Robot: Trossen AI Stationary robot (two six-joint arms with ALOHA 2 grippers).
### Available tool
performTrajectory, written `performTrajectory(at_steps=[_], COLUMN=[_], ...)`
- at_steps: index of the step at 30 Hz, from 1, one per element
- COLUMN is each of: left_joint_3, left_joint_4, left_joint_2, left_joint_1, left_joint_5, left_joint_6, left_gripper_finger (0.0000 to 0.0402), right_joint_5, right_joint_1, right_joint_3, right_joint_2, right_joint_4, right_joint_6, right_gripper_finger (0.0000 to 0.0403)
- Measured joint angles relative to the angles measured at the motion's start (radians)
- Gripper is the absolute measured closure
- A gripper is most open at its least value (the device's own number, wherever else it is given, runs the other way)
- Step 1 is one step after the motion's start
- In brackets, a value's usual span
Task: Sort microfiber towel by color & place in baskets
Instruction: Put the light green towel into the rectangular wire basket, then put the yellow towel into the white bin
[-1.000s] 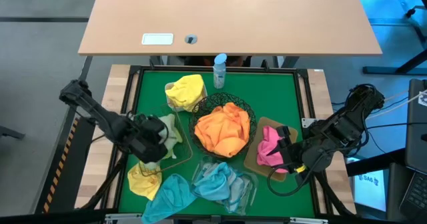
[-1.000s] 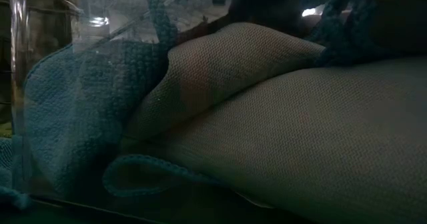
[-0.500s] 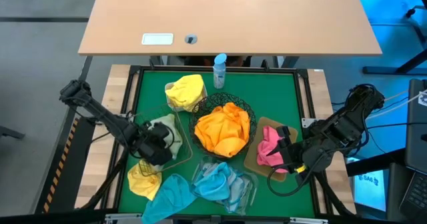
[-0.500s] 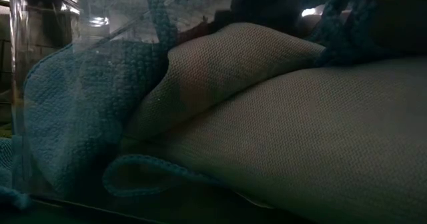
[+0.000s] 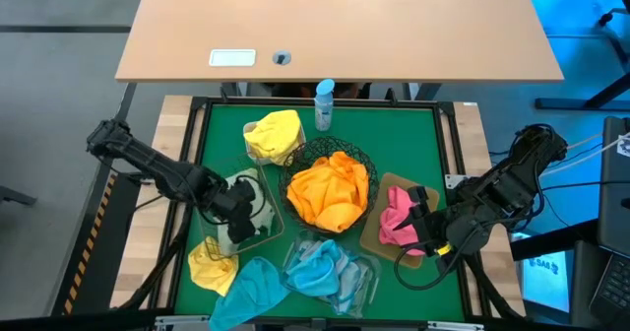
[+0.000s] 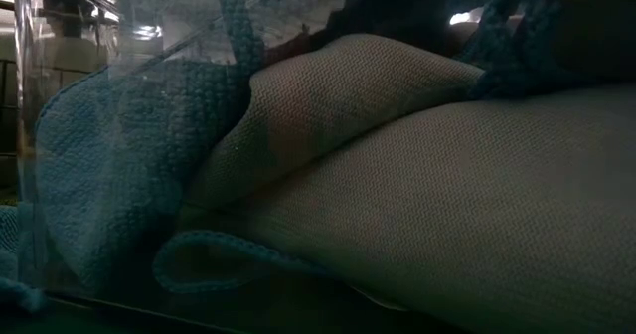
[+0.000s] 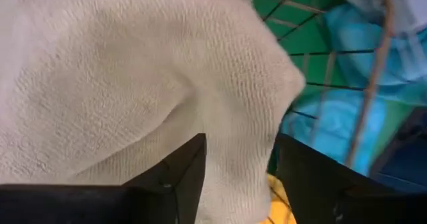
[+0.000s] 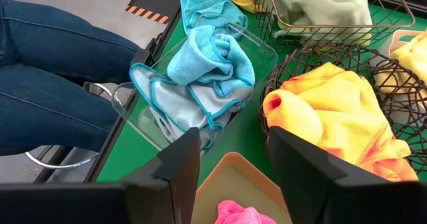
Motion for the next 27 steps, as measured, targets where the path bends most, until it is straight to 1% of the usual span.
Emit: performTrajectory(at_steps=[6, 11, 14, 16, 22, 27], left_joint_3=[0.056, 0.105, 0.126, 0.139, 0.146, 0.146], left_joint_4=[0.0, 0.0, 0.0, 0.0, 0.001, 0.004], left_joint_2=[0.0, 0.0, 0.0, 0.0, 0.0, 0.0], left_joint_1=[0.023, -0.008, -0.055, -0.096, -0.233, -0.355], left_joint_5=[0.03, 0.167, 0.238, 0.266, 0.247, 0.117], left_joint_6=[0.009, -0.02, -0.066, -0.105, -0.243, -0.385], left_gripper_finger=[0.022, 0.022, 0.022, 0.022, 0.022, 0.022], right_joint_5=[0.0, 0.0, 0.0, 0.0, 0.0, 0.0], right_joint_1=[0.0, 0.0, 0.0, 0.0, 0.0, 0.0], right_joint_3=[0.0, 0.0, 0.0, 0.0, 0.0, 0.0], right_joint_2=[0.0, 0.0, 0.0, 0.0, 0.0, 0.0], right_joint_4=[0.0, -0.001, -0.001, -0.001, -0.001, -0.001], right_joint_6=[0.0, 0.0, 0.0, 0.0, 0.0, 0.002], right_gripper_finger=[0.0224, 0.0224, 0.0224, 0.0224, 0.0224, 0.0224])
